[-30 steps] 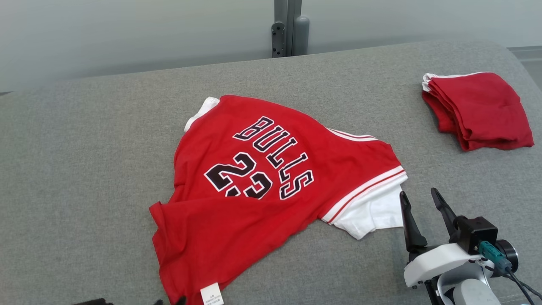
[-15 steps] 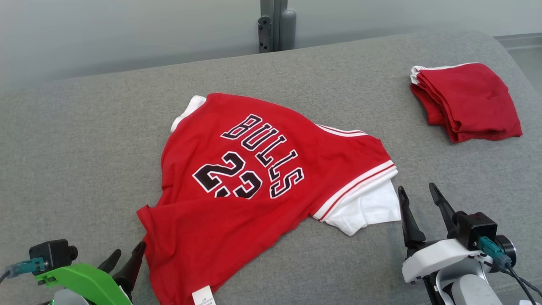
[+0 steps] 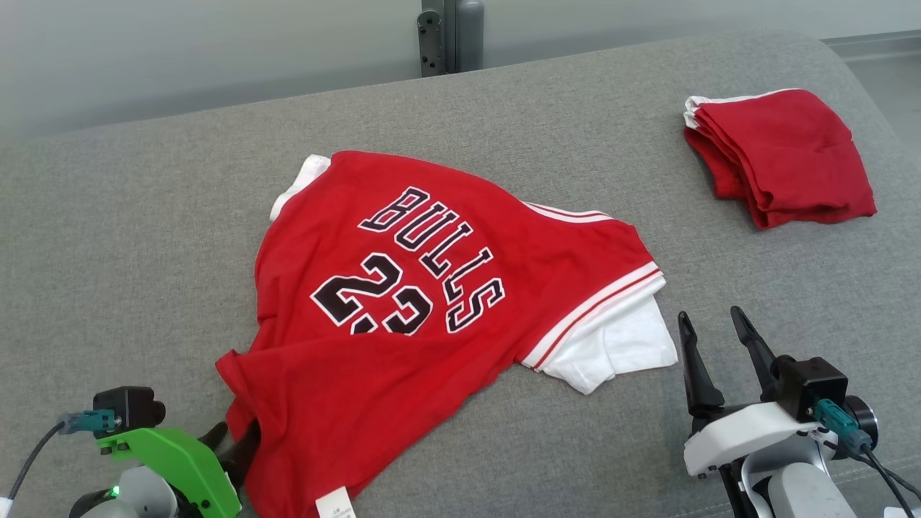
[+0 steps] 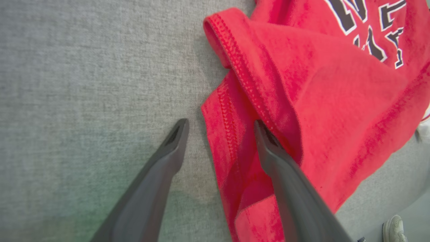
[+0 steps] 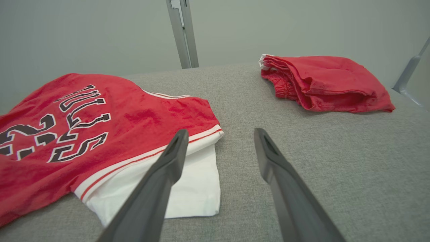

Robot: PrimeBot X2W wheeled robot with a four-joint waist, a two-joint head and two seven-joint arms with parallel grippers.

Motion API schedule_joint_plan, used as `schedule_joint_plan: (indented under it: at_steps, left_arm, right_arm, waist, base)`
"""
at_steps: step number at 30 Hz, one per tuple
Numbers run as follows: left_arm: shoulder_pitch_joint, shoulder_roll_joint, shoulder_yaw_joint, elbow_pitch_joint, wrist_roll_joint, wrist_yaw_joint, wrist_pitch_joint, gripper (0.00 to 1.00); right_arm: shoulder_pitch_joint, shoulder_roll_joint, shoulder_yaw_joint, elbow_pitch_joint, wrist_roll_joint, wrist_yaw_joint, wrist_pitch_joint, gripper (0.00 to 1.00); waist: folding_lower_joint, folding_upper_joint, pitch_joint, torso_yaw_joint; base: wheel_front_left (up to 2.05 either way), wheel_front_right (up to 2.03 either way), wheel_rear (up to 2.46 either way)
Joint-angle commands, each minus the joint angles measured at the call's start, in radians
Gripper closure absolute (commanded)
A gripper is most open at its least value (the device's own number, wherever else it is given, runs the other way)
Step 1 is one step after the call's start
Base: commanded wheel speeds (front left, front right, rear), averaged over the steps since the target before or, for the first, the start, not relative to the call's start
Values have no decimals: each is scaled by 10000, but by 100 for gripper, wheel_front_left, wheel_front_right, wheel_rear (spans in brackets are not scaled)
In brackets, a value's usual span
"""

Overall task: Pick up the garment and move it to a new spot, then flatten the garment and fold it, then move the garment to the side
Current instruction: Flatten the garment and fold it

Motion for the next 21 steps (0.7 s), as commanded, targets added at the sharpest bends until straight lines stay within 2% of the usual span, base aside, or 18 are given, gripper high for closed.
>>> schedule_joint_plan:
  at_steps: [1,2,6,13,21]
  left_arm:
    - [-129,-268,-16,282,101,-66,-102,81]
    - [-229,-337,6,419,133,-146,-193,100]
    - [-618,-420,149,877,515,-438,-762,100]
    - [-1349,-342,566,1418,751,-448,-1378,100]
    - [-2006,-490,792,2306,747,-459,-1383,100]
  right_arm:
    - [-120,-23,12,-9,76,-4,-30,0]
    - [-129,-24,20,-2,77,-4,-30,0]
    - [-125,-23,20,17,74,-4,-30,0]
    - [-60,-23,-1,65,67,-4,-30,0]
    - [-141,-23,87,91,68,-4,-30,0]
  waist:
    - [0,-1,16,-3]
    - [0,-1,13,-14]
    - [0,-1,-38,-50]
    - [0,-1,-197,-53]
    - [0,-1,-212,-118]
  base:
    - [0,0,0]
    - [0,0,0]
    - [0,0,0]
    - [0,0,0]
    - [0,0,0]
